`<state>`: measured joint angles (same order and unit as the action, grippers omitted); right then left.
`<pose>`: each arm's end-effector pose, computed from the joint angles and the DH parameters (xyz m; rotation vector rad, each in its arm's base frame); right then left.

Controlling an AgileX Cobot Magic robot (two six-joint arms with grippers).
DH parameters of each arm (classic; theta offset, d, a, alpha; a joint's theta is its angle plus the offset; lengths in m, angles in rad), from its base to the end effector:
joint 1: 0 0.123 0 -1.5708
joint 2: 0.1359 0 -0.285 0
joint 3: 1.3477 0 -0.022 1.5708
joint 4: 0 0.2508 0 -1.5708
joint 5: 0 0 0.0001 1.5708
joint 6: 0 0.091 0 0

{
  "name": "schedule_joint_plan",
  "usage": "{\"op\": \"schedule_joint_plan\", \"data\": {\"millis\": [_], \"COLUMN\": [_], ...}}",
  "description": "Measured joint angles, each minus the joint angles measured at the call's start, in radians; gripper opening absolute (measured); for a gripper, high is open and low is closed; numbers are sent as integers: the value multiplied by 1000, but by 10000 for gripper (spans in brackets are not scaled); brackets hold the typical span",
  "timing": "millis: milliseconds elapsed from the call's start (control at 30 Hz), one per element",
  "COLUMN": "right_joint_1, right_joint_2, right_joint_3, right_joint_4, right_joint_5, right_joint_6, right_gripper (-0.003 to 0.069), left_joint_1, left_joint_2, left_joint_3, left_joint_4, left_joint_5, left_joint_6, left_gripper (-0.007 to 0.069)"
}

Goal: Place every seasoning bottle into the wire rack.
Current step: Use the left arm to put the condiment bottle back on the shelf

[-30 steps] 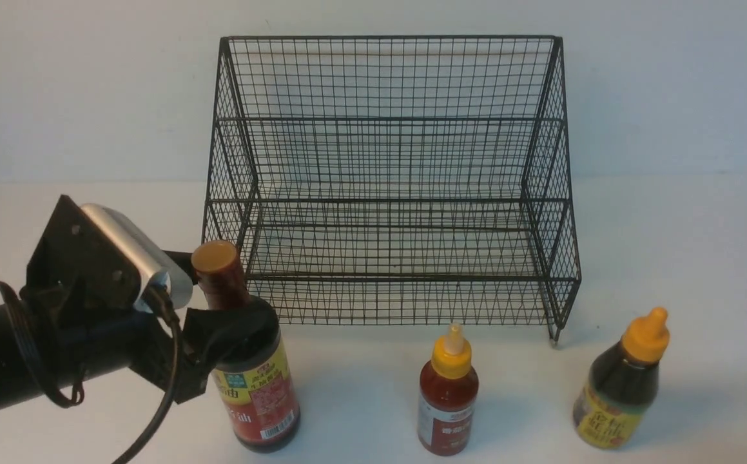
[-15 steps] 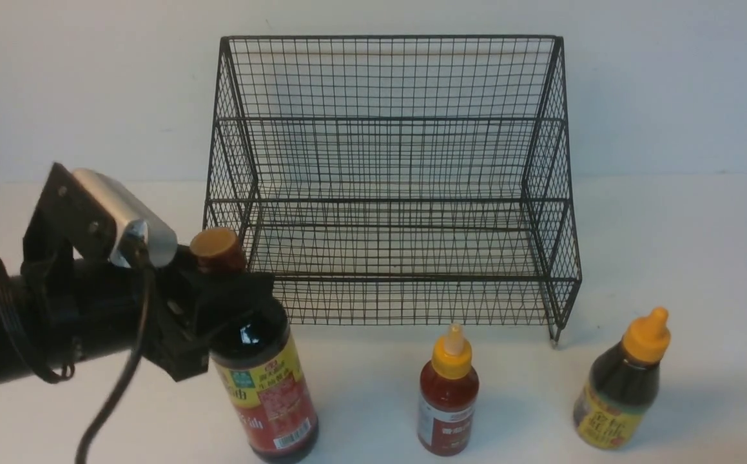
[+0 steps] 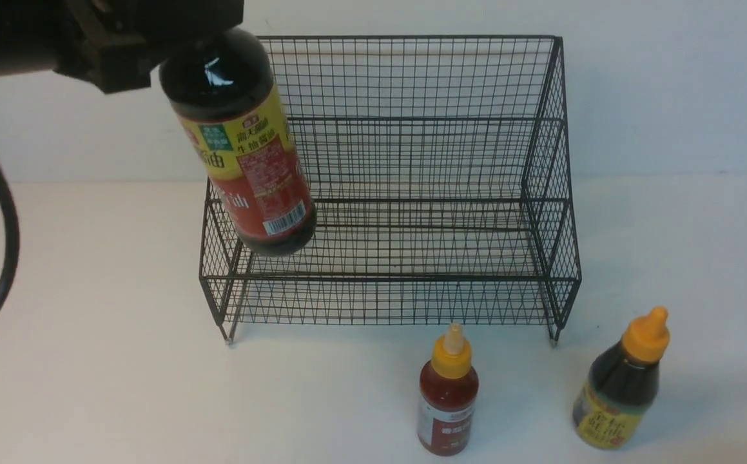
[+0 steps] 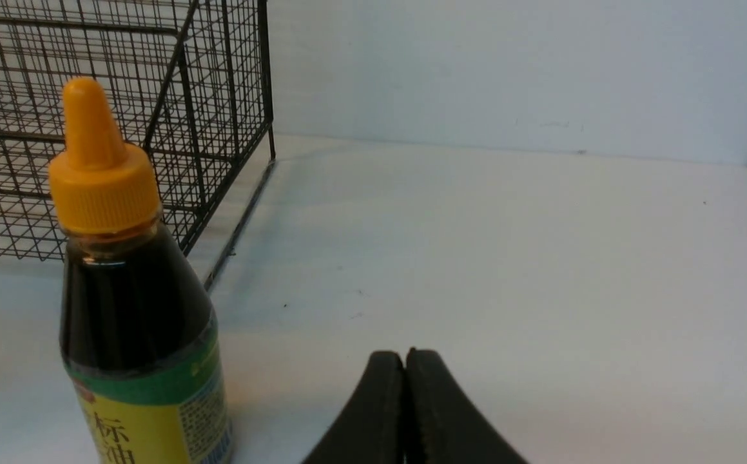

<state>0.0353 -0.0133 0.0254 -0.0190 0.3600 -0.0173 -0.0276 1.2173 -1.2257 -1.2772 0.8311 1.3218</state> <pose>0.0529 0.0013 0.1729 -0.0606 1.8546 -0.0061 0.2470 -0.0713 0.4336 0.7210 1.6013 -0.5905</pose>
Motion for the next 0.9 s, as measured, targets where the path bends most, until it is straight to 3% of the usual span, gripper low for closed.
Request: {"op": "schedule_joint_plan", "data": {"millis": [200,567,900], "right_joint_1": [0,0,0], "right_joint_2": [0,0,0], "right_joint_3": [0,0,0], "right_joint_4": [0,0,0], "right_joint_5": [0,0,0], "right_joint_6": [0,0,0], "right_gripper": [-15,-15,-15], "left_joint_1": [-12,-25,-25], "left_joint_2": [136,309,411], "left_joint_3": [-51,-67,-68], "left_joint_4": [15,21,24], "left_joint_5": [-7,-23,-10], "left_joint_6": [20,171,193], "left_gripper": [265,265,265]}}
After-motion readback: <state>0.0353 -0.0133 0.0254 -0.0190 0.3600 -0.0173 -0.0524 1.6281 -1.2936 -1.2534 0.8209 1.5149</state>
